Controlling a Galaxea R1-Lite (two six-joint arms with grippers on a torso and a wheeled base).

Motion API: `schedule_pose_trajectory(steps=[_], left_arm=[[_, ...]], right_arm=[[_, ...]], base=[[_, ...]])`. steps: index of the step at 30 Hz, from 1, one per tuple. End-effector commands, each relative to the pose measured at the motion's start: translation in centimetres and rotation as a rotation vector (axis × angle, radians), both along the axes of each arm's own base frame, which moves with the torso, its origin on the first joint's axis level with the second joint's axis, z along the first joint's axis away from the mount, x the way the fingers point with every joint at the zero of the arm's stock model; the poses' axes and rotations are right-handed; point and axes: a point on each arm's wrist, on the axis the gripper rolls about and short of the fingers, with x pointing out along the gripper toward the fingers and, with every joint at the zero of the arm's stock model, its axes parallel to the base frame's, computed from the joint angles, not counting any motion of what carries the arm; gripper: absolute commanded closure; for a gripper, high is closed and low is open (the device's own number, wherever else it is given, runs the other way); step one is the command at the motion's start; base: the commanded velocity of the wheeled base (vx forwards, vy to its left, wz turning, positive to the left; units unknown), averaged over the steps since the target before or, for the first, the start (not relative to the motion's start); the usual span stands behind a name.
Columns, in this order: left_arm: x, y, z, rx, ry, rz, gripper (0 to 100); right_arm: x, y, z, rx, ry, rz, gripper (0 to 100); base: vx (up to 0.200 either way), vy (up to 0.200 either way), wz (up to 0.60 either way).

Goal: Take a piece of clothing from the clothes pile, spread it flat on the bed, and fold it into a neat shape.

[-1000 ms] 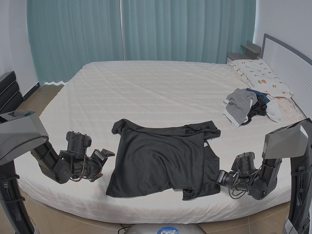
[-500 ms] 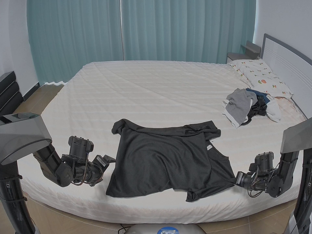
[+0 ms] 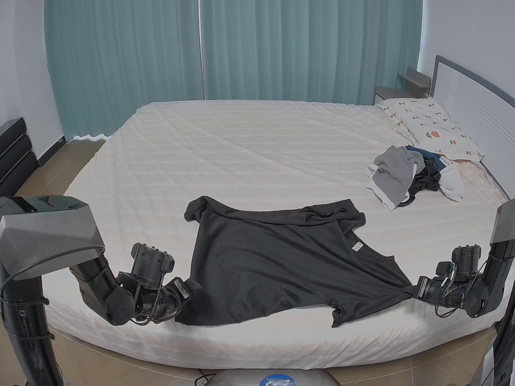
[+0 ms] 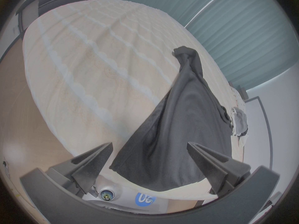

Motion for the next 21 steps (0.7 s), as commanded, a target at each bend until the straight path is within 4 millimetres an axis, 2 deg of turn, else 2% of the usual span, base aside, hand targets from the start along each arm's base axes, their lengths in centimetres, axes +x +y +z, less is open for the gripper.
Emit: schedule_pose_trajectory(steps=[1, 13, 14, 21], left_arm=[[-0.6, -0.7, -0.9, 0.024, 0.028, -0.033, 0], [-0.5, -1.9, -1.4, 0.064, 0.017, -0.088, 0], [-0.3, -2.0, -1.7, 0.079, 0.015, -0.090, 100], [0.6, -1.2, -2.4, 0.146, 0.005, -0.035, 100]], right_arm=[[0.0, -0.1, -0.1, 0.001, 0.002, -0.002, 100], [0.1, 0.2, -0.2, 0.001, 0.003, 0.010, 100], [0.1, 0.2, -0.2, 0.001, 0.003, 0.010, 100], [0.1, 0.4, -0.2, 0.003, 0.001, 0.016, 100]], base=[[0.000, 0.000, 0.00], [0.000, 0.000, 0.00], [0.000, 0.000, 0.00], [0.000, 0.000, 0.00]])
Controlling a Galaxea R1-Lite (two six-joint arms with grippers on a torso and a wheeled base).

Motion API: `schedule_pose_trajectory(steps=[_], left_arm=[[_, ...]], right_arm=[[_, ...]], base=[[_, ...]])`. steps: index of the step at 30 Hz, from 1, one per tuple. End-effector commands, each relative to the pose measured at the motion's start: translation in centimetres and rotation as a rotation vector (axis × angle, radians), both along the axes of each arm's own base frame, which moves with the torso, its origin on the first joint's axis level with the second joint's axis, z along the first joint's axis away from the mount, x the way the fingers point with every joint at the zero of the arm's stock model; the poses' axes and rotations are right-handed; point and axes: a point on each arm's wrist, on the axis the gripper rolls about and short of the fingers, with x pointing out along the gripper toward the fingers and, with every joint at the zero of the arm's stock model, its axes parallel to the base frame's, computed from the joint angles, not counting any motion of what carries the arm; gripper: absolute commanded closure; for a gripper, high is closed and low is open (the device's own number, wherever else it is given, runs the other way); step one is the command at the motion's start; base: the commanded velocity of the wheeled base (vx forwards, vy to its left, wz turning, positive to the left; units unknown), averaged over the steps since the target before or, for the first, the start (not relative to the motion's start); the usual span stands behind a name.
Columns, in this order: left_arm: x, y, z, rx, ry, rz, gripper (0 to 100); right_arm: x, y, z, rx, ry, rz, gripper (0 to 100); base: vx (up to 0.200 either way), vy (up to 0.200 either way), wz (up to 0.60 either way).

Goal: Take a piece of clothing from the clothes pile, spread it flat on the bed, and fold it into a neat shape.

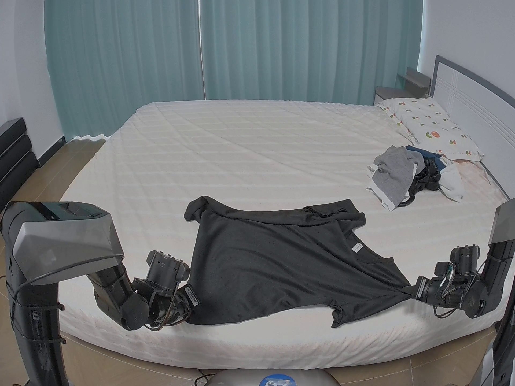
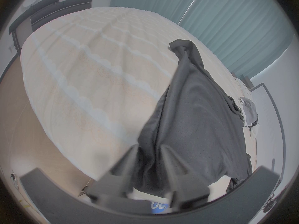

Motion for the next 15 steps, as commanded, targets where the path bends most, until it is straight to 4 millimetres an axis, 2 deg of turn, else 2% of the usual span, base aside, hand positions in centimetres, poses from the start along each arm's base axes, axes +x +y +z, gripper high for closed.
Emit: schedule_pose_trajectory(steps=[1, 4, 8, 10, 14, 15], left_arm=[[0.4, 0.8, -0.7, 0.009, 0.015, 0.031, 100], [1.0, 2.0, -0.3, 0.004, 0.001, 0.074, 100], [1.9, 4.3, 2.3, -0.026, -0.070, 0.147, 100], [2.1, 5.1, 3.0, -0.026, -0.089, 0.169, 100], [2.3, 5.8, 3.2, 0.003, -0.097, 0.167, 100], [2.6, 7.0, 3.2, 0.037, -0.103, 0.172, 100]], right_arm=[[0.1, 0.1, 0.0, 0.003, -0.005, 0.002, 100], [0.1, 0.1, 0.1, 0.007, -0.008, 0.000, 100], [0.7, 0.3, 0.2, 0.007, -0.031, 0.004, 100], [1.1, 0.6, 0.3, 0.019, -0.039, 0.001, 100], [1.8, 0.8, 0.6, 0.047, -0.053, -0.021, 100], [2.7, 0.9, 0.8, 0.074, -0.075, -0.035, 100]], base=[[0.000, 0.000, 0.00], [0.000, 0.000, 0.00], [0.000, 0.000, 0.00], [0.000, 0.000, 0.00], [0.000, 0.000, 0.00], [0.000, 0.000, 0.00]])
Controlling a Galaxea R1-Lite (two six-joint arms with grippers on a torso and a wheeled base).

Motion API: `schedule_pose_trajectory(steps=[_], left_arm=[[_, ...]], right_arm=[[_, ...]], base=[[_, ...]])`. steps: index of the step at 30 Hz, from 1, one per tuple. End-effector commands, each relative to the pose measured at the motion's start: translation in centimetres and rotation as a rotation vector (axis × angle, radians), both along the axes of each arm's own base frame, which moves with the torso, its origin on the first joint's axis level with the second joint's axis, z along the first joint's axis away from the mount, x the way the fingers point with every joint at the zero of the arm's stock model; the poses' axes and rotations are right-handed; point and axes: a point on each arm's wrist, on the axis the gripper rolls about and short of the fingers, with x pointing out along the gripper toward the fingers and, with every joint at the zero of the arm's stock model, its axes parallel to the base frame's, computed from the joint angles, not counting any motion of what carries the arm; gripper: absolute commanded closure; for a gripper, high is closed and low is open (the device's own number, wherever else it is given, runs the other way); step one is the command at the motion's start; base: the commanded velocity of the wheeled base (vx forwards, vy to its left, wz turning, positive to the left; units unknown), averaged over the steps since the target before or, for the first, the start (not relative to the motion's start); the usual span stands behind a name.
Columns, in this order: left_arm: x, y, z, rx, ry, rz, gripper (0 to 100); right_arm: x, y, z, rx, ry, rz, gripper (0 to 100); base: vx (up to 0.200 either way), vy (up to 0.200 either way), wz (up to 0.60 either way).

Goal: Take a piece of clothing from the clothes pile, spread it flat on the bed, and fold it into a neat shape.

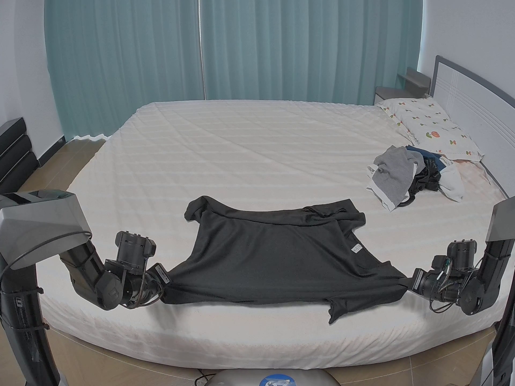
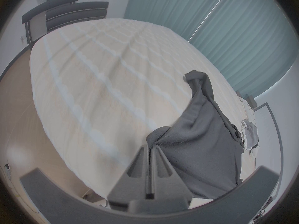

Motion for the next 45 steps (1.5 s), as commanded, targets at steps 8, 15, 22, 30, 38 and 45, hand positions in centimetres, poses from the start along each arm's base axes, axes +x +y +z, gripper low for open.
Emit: schedule_pose_trajectory(steps=[8, 15, 22, 30, 38, 45], left_arm=[[2.7, 2.1, -0.7, -0.042, -0.043, 0.115, 100], [3.9, 2.2, -1.1, -0.096, -0.075, 0.164, 100], [4.3, 2.1, -1.7, -0.123, -0.069, 0.192, 100], [4.3, 2.1, -1.8, -0.123, -0.067, 0.191, 100], [4.3, 2.1, -1.9, -0.122, -0.064, 0.191, 100], [4.2, 2.1, -1.9, -0.119, -0.062, 0.191, 100]], right_arm=[[4.1, 1.1, -1.1, 0.051, -0.048, -0.024, 100], [7.3, 1.7, -1.8, 0.167, -0.120, -0.086, 100], [8.7, 2.4, -3.4, 0.160, -0.204, -0.187, 100], [10.8, 2.6, -3.9, 0.114, -0.274, -0.323, 100], [11.0, 3.8, -4.3, 0.127, -0.270, -0.327, 0], [9.7, 2.8, -2.0, 0.074, -0.292, -0.293, 0]], base=[[0.000, 0.000, 0.00], [0.000, 0.000, 0.00], [0.000, 0.000, 0.00], [0.000, 0.000, 0.00], [0.000, 0.000, 0.00], [0.000, 0.000, 0.00]])
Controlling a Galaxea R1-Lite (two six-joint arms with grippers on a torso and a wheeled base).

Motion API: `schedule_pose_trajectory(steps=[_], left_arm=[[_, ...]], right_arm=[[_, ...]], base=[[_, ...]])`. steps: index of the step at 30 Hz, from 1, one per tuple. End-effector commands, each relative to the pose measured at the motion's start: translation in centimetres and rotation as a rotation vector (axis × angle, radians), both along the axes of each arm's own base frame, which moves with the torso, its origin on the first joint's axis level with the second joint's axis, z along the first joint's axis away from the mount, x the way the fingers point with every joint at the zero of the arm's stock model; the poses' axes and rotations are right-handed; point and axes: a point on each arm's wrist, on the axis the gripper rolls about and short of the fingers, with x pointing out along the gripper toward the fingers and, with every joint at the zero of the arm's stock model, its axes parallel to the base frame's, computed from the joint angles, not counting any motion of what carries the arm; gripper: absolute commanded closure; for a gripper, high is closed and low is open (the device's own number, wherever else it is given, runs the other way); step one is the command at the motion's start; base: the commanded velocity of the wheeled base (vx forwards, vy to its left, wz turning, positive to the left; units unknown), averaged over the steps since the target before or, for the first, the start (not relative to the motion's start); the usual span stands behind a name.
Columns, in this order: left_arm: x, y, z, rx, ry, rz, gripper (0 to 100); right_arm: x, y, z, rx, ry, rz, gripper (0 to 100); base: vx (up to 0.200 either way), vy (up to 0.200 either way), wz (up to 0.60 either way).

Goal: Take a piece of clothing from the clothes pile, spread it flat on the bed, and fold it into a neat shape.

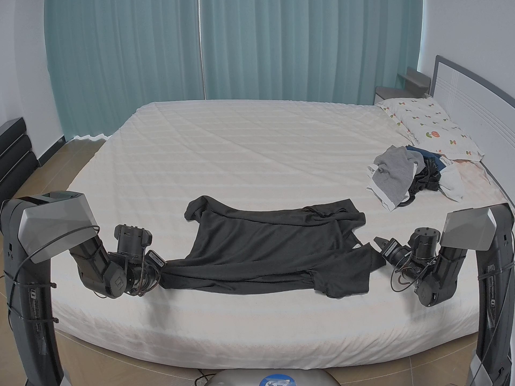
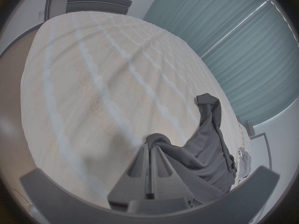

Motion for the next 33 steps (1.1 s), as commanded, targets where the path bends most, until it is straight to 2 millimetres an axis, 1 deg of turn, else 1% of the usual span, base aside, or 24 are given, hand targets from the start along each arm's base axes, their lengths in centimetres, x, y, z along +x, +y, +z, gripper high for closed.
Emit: schedule_pose_trajectory(steps=[1, 2, 3, 4, 5, 6, 8, 10, 13, 14, 15, 19, 23, 28, 29, 33], left_arm=[[0.0, 0.0, -0.1, 0.000, 0.004, -0.001, 100], [0.0, 0.0, -0.1, -0.001, 0.002, -0.002, 100], [0.0, 0.0, -0.1, -0.001, 0.002, -0.002, 100], [0.0, 0.0, -0.1, -0.003, 0.002, -0.001, 100], [0.0, 0.0, -0.1, -0.003, 0.002, -0.001, 100], [0.0, 0.0, -0.1, -0.003, 0.002, -0.001, 100], [0.0, 0.0, -0.1, -0.001, 0.002, -0.002, 100], [0.0, 0.0, -0.1, -0.001, 0.002, -0.002, 100], [-0.1, 0.0, -0.1, -0.001, 0.004, -0.002, 100], [-0.1, 0.0, -0.1, -0.001, 0.004, -0.002, 100], [-0.1, 0.0, -0.1, -0.001, 0.004, -0.002, 100], [0.0, 0.0, -0.1, -0.001, 0.002, -0.002, 100], [0.0, 0.0, -0.1, -0.001, 0.002, -0.002, 100], [0.0, 0.0, -0.1, -0.001, 0.002, -0.002, 100], [0.0, 0.0, -0.1, -0.001, 0.002, -0.002, 100], [0.0, 0.0, -0.1, -0.001, 0.002, -0.002, 100]], right_arm=[[-0.8, -0.8, 1.9, -0.009, -0.018, 0.005, 0], [-1.8, -1.6, 2.7, 0.010, -0.009, 0.044, 0], [-1.9, -1.6, 2.7, 0.013, -0.008, 0.051, 0], [-3.7, -1.8, 3.3, 0.049, 0.018, 0.135, 0], [-3.8, -1.8, 3.4, 0.053, 0.019, 0.140, 0], [-5.4, -1.7, 3.5, 0.081, 0.037, 0.225, 0], [-6.5, -1.2, 3.1, 0.072, 0.060, 0.282, 0], [-6.8, -0.8, 2.4, 0.032, 0.086, 0.317, 0], [-7.1, 0.1, 0.6, 0.006, 0.130, 0.358, 0], [-7.1, 0.4, 0.4, 0.004, 0.135, 0.369, 0], [-7.1, 0.9, 0.3, 0.003, 0.139, 0.385, 0], [-6.9, 1.9, 0.0, -0.009, 0.140, 0.396, 0], [-6.7, 3.0, -0.9, -0.022, 0.156, 0.406, 0], [-6.3, 3.4, -1.1, -0.034, 0.149, 0.398, 0], [-6.3, 3.5, -1.1, -0.034, 0.152, 0.399, 100], [-6.2, 4.0, -1.2, -0.037, 0.152, 0.414, 100]], base=[[0.000, 0.000, 0.00], [0.000, 0.000, 0.00], [0.000, 0.000, 0.00], [0.000, 0.000, 0.00], [0.000, 0.000, 0.00], [0.000, 0.000, 0.00], [0.000, 0.000, 0.00], [0.000, 0.000, 0.00], [0.000, 0.000, 0.00], [0.000, 0.000, 0.00], [0.000, 0.000, 0.00], [0.000, 0.000, 0.00], [0.000, 0.000, 0.00], [0.000, 0.000, 0.00], [0.000, 0.000, 0.00], [0.000, 0.000, 0.00]])
